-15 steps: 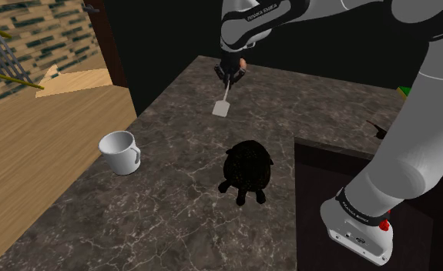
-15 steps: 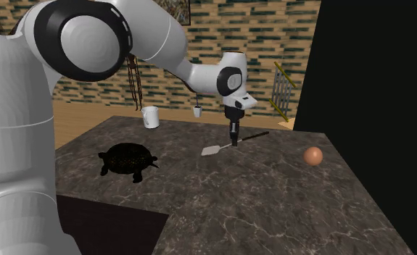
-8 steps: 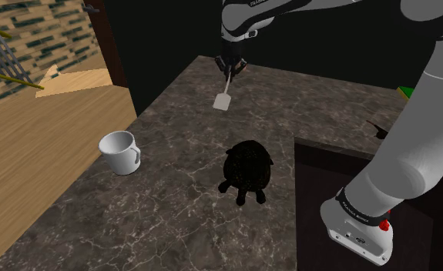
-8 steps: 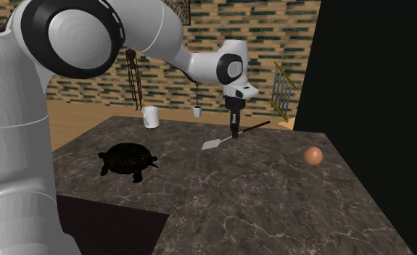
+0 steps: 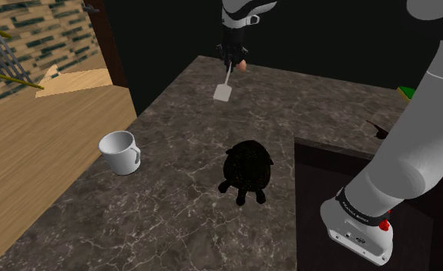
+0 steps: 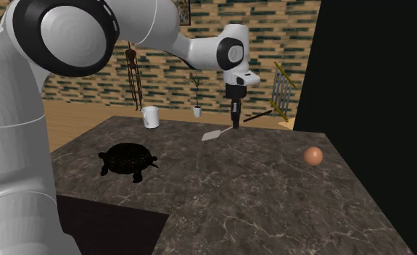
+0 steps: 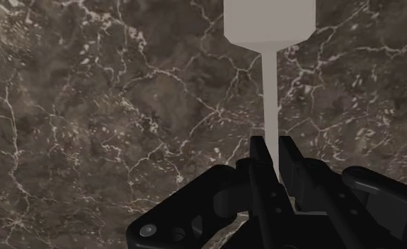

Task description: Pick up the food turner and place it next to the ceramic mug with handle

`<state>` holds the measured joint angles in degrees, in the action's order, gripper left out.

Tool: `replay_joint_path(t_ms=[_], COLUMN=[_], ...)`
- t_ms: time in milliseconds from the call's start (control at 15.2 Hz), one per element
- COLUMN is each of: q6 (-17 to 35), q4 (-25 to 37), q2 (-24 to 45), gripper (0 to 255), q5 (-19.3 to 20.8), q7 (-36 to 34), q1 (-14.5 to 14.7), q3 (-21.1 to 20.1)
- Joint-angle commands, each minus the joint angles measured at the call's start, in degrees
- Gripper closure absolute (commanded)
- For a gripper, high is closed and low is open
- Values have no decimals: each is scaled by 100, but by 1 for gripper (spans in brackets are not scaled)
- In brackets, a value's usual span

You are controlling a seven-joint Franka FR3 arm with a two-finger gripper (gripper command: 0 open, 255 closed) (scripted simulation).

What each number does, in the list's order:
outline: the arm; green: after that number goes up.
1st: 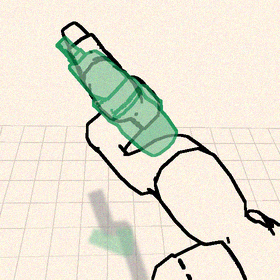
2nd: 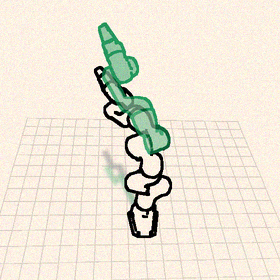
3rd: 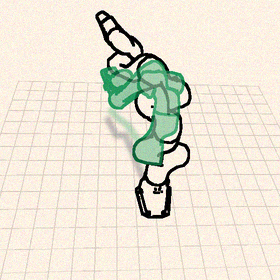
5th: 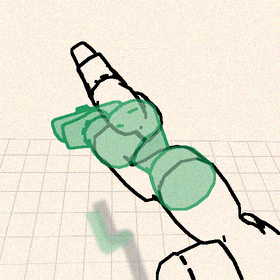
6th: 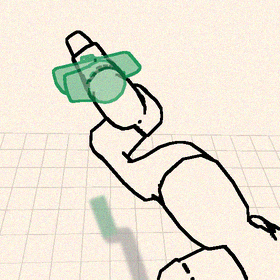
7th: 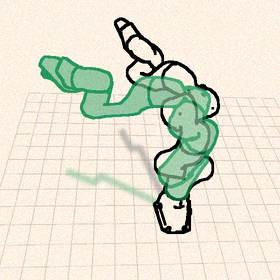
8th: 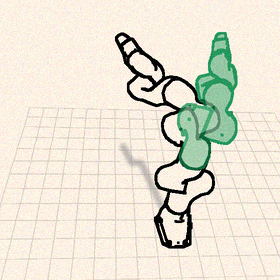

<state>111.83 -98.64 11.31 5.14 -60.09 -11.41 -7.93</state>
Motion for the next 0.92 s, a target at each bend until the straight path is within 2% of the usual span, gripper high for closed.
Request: replay_joint_path(t_ms=[0, 396, 858], q6=[-142, -571, -448], q4=[89, 477, -278], q2=[-51, -94, -679], gripper=[255, 255, 255], q5=[-12, -29, -55], q7=[20, 49, -761], q1=[-5, 0, 440], q3=[0, -5, -359])
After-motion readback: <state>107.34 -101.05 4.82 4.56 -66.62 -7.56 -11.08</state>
